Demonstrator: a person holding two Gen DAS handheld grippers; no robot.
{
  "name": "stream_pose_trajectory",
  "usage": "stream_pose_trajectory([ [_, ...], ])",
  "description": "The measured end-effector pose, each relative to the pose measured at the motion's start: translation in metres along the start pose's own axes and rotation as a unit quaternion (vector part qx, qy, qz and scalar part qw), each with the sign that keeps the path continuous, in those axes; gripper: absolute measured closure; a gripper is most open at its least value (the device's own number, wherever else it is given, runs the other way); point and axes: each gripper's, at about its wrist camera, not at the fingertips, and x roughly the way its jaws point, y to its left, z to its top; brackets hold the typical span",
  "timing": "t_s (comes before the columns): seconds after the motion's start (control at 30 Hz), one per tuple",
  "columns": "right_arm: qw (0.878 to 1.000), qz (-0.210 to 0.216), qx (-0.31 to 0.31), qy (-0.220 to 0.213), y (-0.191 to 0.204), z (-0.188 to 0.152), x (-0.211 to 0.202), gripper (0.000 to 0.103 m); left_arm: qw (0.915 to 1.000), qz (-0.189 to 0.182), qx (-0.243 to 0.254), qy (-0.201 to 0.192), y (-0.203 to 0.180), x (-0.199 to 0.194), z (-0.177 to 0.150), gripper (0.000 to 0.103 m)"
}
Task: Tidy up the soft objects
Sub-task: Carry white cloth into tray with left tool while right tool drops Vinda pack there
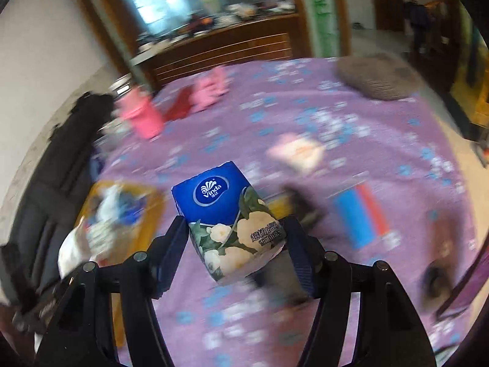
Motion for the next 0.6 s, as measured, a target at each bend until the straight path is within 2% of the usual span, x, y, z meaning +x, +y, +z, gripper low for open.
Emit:
stream_pose_trajectory([
  [0.13, 0.998, 0.041, -0.034, 0.020, 0.055, -0.029, 0.017, 0.040, 0.9975, 0.058, -0.037, -0.016, 0.062, -0.033, -0.012, 0.083],
  [0.3, 0.993, 0.073, -0.070, 0.054, 0.107, -0.056, 0.044, 0.039, 0.9914, 0.105, -0.077, -0.009, 0.117, -0.046, -0.021, 0.083],
  [0.4, 0.990, 0.085, -0.086, 0.072, 0.133, -0.067, 0.061, 0.039, 0.9903, 0.111, -0.084, 0.002, 0.131, -0.041, -0.020, 0.083],
  [0.53, 0.985, 0.094, -0.107, 0.095, 0.162, -0.081, 0.080, 0.039, 0.9900, 0.113, -0.082, 0.014, 0.129, -0.027, -0.014, 0.082],
  [0.6, 0.983, 0.097, -0.116, 0.107, 0.174, -0.087, 0.090, 0.039, 0.9893, 0.117, -0.085, 0.019, 0.133, -0.016, -0.010, 0.078],
])
